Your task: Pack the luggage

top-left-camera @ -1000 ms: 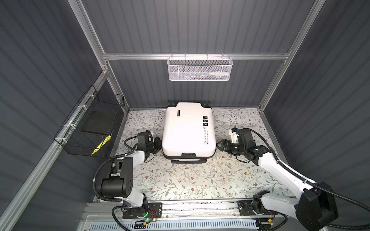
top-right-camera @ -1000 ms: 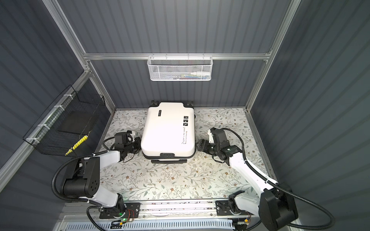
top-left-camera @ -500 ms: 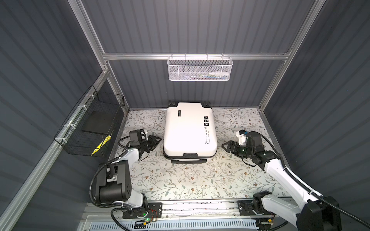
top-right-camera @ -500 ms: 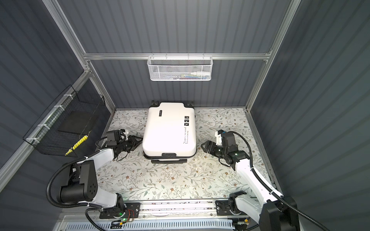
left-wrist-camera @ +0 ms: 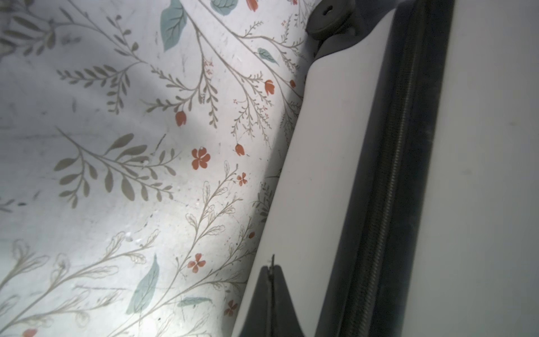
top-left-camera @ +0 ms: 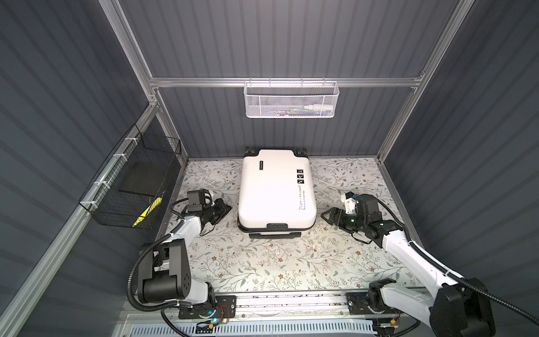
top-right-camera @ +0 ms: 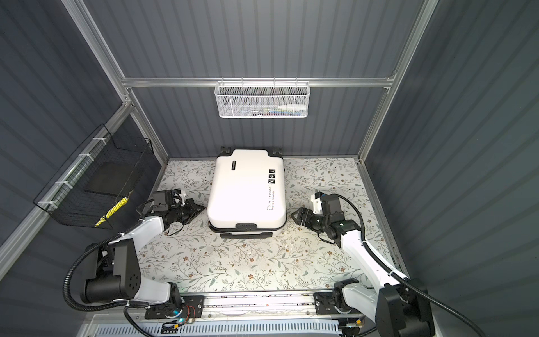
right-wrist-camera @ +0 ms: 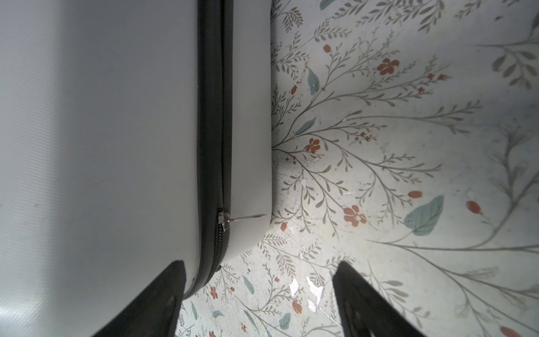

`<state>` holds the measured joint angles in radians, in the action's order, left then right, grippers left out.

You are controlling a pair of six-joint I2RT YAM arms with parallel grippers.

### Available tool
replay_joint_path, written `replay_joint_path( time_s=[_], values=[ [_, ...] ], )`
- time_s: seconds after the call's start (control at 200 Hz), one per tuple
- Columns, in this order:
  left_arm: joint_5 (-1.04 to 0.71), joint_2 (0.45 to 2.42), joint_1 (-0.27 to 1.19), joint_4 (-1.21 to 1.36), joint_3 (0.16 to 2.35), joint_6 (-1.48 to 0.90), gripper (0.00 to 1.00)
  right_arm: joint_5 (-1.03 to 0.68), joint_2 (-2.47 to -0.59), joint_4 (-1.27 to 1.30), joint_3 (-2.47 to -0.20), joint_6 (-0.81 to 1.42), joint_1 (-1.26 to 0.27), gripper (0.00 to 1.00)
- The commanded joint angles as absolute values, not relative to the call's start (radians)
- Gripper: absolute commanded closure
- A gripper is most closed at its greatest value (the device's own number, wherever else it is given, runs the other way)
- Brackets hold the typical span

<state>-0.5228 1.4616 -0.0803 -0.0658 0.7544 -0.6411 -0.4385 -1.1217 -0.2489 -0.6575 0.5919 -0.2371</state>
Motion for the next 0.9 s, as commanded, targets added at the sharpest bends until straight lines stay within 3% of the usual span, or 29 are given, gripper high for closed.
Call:
replay_joint_path(
  time_s=[0.0,0.49,0.895],
  values=[
    [-0.553,1.493,-0.088,-0.070,0.771,-0.609,1.00,-0.468,-1.159,-0.238,-0.691,0.573,-0.233,0.18],
    [-0.739,1.642,-0.086,0.212,0.702,-0.701,1.00,-0.499,-1.261,-0.239,-0.779,0.609,-0.243,0.18],
    [-0.743,1.719,0.012,0.431,0.638,-0.804,1.00,-0.493,-1.279,-0.264,-0.818,0.620,-0.291,0.19]
  ],
)
